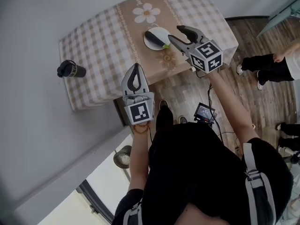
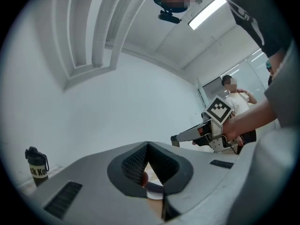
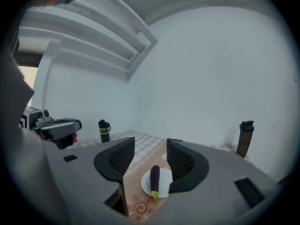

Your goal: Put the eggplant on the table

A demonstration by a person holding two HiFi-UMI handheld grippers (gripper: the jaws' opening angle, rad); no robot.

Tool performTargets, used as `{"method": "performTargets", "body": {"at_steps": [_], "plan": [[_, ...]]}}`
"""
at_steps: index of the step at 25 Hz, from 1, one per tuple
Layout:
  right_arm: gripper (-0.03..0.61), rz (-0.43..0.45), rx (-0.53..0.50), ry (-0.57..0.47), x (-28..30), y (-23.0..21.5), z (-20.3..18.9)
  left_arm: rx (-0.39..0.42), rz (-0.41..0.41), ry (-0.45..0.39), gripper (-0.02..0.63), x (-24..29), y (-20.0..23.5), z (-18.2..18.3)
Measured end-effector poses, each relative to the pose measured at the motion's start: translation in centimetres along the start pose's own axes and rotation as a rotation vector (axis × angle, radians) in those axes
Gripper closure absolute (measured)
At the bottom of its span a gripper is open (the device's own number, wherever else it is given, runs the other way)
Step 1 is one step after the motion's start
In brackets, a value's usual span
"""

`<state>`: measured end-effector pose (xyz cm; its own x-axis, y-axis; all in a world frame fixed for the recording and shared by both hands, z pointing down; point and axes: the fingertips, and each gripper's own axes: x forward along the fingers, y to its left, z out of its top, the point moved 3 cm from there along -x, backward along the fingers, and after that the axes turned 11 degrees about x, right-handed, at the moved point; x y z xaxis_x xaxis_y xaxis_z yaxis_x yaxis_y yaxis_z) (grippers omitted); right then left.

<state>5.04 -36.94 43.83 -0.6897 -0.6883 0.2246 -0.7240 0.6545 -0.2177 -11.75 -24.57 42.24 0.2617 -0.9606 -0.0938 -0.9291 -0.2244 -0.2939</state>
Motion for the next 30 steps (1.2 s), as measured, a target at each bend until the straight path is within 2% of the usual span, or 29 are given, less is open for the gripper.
{"method": "performTargets", "body": {"at_steps": [4,9,10,11,17,19,28,29,30], "plan": [[0.391,-0.010,-0.044,-0.115,-3.1,1.4,2.8,0.002,0.012,-0.024,0.620,0.3,-0.8,1.4],[0.393,-0.002,-0.078,-0.208,-6.3,2.7,3.5,0.033,0.019,-0.053,0.620,0.2,-2.3,2.6],[0.413,-0.004,-0.084,-0.221,-6.7,3.0,3.8,0.029,0.021,-0.055,0.620,0.2,-2.3,3.0],[0.447,-0.006,-0.093,-0.230,-7.1,3.4,4.1,0.023,0.022,-0.057,0.620,0.2,-2.2,3.4],[0.449,0.035,-0.113,-0.241,-9.0,5.5,3.3,0.019,0.020,-0.074,0.620,-0.5,-2.9,4.5],[0.523,0.030,-0.127,-0.269,-9.8,6.1,3.0,0.017,0.020,-0.076,0.620,-0.7,-3.3,4.5],[0.531,0.053,-0.125,-0.327,-11.3,8.2,1.6,-0.015,0.022,-0.102,0.620,-2.0,-4.4,4.9],[0.572,0.052,-0.128,-0.332,-11.4,8.3,1.4,-0.017,0.021,-0.105,0.620,-2.1,-4.6,4.9],[0.574,0.053,-0.130,-0.335,-11.5,8.4,1.1,-0.018,0.019,-0.106,0.620,-2.2,-4.8,4.9]]}}
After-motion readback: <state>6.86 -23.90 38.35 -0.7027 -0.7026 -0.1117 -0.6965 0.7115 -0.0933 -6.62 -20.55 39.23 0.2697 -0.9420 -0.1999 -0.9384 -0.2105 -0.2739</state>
